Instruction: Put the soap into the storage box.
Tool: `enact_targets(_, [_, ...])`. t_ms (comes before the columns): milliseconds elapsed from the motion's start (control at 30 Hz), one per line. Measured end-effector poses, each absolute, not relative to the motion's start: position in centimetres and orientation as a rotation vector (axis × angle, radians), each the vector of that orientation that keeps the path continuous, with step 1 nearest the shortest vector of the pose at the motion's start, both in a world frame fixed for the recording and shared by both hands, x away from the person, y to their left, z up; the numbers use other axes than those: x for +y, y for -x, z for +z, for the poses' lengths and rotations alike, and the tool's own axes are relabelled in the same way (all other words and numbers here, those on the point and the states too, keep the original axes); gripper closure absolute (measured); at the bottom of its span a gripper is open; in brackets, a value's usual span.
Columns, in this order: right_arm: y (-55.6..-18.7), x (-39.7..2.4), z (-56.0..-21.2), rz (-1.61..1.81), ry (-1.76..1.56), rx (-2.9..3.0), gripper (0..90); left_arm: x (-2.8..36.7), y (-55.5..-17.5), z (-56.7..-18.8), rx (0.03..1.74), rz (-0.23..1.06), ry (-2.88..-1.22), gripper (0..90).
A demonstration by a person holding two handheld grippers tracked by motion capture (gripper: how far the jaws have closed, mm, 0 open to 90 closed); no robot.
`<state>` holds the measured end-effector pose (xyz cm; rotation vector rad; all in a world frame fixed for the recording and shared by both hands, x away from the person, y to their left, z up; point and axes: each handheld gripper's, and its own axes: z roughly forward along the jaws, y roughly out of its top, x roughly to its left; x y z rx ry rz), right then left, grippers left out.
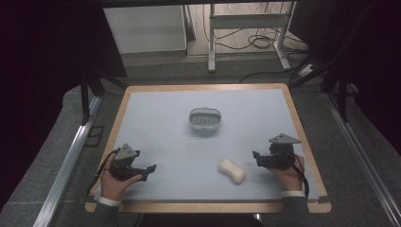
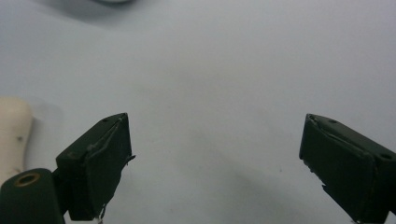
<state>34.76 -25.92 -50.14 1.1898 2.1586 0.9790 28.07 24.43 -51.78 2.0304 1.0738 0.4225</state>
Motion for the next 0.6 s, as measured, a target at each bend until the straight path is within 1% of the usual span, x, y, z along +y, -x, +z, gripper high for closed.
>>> enact_targets(233, [-35.24,-26.25,-50.2,1.001,-1.205,2.164,9.5,23.79,-27.94,-52.54,1.064,0.419,-2.06,11.1])
enact_targets(433, [-35.06,-26.03,-49.98,0.988,-1.191,2.169,9.8,23.55,-28.08,-52.43,1.028,0.419,-2.083,11.1])
enact_targets(600, [-34.72,-25.6,-49.32,1.021,-1.203,2.167,11.5,24.01,-27.79,-52.19,1.012,0.411,-2.064,11.1])
